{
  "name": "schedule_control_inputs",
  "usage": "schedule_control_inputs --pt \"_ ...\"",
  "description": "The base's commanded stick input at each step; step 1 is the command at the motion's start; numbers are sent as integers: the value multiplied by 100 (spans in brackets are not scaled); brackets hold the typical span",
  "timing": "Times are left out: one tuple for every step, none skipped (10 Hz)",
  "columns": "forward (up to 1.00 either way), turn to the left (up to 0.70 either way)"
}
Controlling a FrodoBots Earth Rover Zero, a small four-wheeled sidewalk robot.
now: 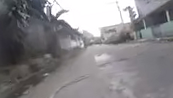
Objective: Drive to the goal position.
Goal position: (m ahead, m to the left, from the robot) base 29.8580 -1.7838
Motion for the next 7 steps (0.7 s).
schedule_control_inputs --pt "100 0" --pt "100 0" --pt "100 0" --pt "100 0" --pt "100 -1" --pt "100 -31" --pt "100 -30"
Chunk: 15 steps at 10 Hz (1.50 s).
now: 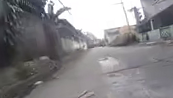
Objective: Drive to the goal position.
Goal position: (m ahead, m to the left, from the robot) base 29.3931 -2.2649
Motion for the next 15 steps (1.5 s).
schedule_control_inputs --pt "100 -17" --pt "100 -7" --pt "100 0" --pt "100 0" --pt "100 0" --pt "100 0" --pt "100 0" --pt "100 0" --pt "100 0" --pt "100 0" --pt "100 0" --pt "100 0" --pt "100 0" --pt "100 0" --pt "100 0"
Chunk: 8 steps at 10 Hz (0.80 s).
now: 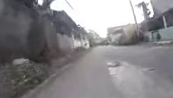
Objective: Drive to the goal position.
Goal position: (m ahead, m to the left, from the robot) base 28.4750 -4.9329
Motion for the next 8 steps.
schedule_control_inputs --pt "100 -6" --pt "100 -23" --pt "100 -40" --pt "100 -40" --pt "100 -8" --pt "100 0" --pt "100 0" --pt "100 0"
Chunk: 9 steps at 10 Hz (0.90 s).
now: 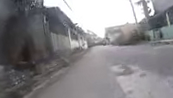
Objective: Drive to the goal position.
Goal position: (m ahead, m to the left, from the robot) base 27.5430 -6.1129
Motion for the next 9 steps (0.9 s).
schedule_control_inputs --pt "100 0" --pt "100 0" --pt "100 0" --pt "100 0" --pt "100 0" --pt "100 0" --pt "100 0" --pt "100 0" --pt "100 -16"
